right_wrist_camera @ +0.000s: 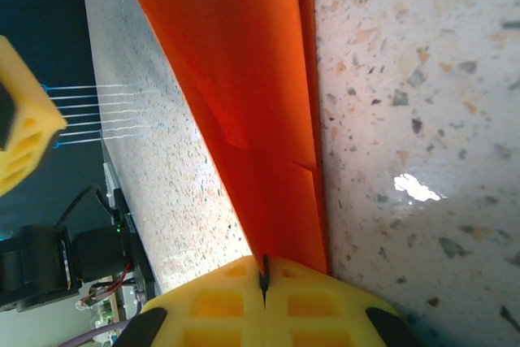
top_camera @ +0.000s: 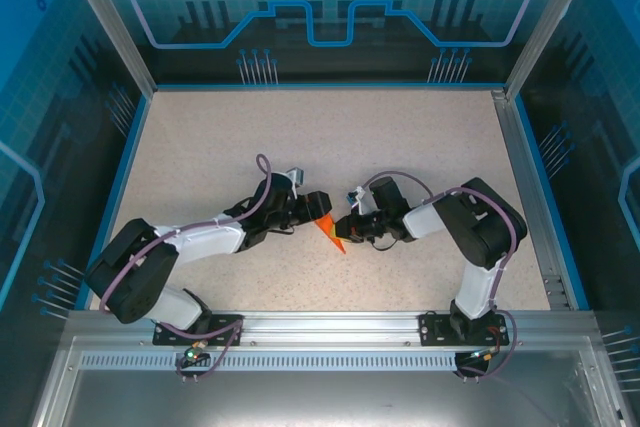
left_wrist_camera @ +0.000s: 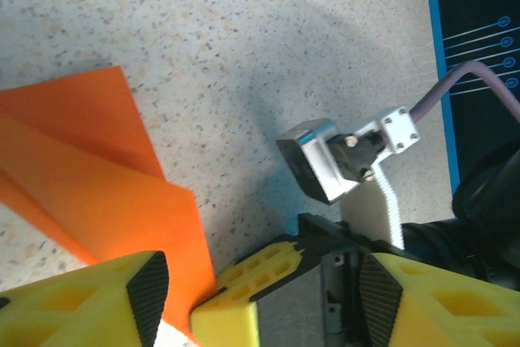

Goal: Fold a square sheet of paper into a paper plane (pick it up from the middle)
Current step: Fold the wing for the fifth time at the center of the table.

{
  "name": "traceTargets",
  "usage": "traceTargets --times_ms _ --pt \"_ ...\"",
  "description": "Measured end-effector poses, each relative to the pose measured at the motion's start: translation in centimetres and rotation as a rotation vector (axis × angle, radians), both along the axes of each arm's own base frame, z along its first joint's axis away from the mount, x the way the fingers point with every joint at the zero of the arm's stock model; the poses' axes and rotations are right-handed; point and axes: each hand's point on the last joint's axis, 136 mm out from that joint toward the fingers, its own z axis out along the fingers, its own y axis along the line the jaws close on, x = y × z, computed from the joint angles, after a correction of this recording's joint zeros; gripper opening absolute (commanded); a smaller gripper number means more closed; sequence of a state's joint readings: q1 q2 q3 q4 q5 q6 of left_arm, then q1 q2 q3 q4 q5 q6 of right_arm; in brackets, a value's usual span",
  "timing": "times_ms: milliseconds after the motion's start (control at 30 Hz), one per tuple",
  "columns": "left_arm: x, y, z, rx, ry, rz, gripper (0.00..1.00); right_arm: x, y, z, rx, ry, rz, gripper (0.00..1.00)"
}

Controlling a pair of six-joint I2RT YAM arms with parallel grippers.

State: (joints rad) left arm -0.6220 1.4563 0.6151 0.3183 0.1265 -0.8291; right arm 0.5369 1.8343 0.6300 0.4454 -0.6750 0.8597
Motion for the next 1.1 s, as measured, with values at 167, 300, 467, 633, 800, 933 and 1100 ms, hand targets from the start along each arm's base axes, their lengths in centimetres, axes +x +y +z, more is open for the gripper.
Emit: traceTargets --times_ms 167,300,467,633,800,933,1100 --pt "0.0 0.0 -0.1 0.0 0.002 0.001 0.69 0.1 0.0 0.0 -0.011 -0.004 -0.012 0.04" --pt "0.0 0.1 -0.1 -0.003 0.005 0.008 0.68 0.1 0.0 0.0 -0.011 -0.001 -0.015 0.04" --pt "0.1 0.0 -0.2 -0.014 0.019 0.02 0.68 0.1 0.0 -0.1 -0.013 -0.001 -0.016 0.04" --pt "0.3 0.0 -0.4 -0.019 0.023 0.027 0.68 0.1 0.0 -0.1 -0.014 -0.001 -0.019 0.04" --pt "0.5 -0.2 -0.8 -0.026 0.029 0.025 0.69 0.1 0.0 -0.1 -0.014 -0.001 -0.02 0.04" --pt "0.5 -0.8 -1.5 -0.033 0.046 0.004 0.7 0.1 0.0 -0.1 -0.014 0.005 -0.024 0.04" --pt "0.6 -1.5 -2.2 -0.056 0.063 -0.013 0.71 0.1 0.0 -0.1 -0.014 0.011 -0.028 0.04"
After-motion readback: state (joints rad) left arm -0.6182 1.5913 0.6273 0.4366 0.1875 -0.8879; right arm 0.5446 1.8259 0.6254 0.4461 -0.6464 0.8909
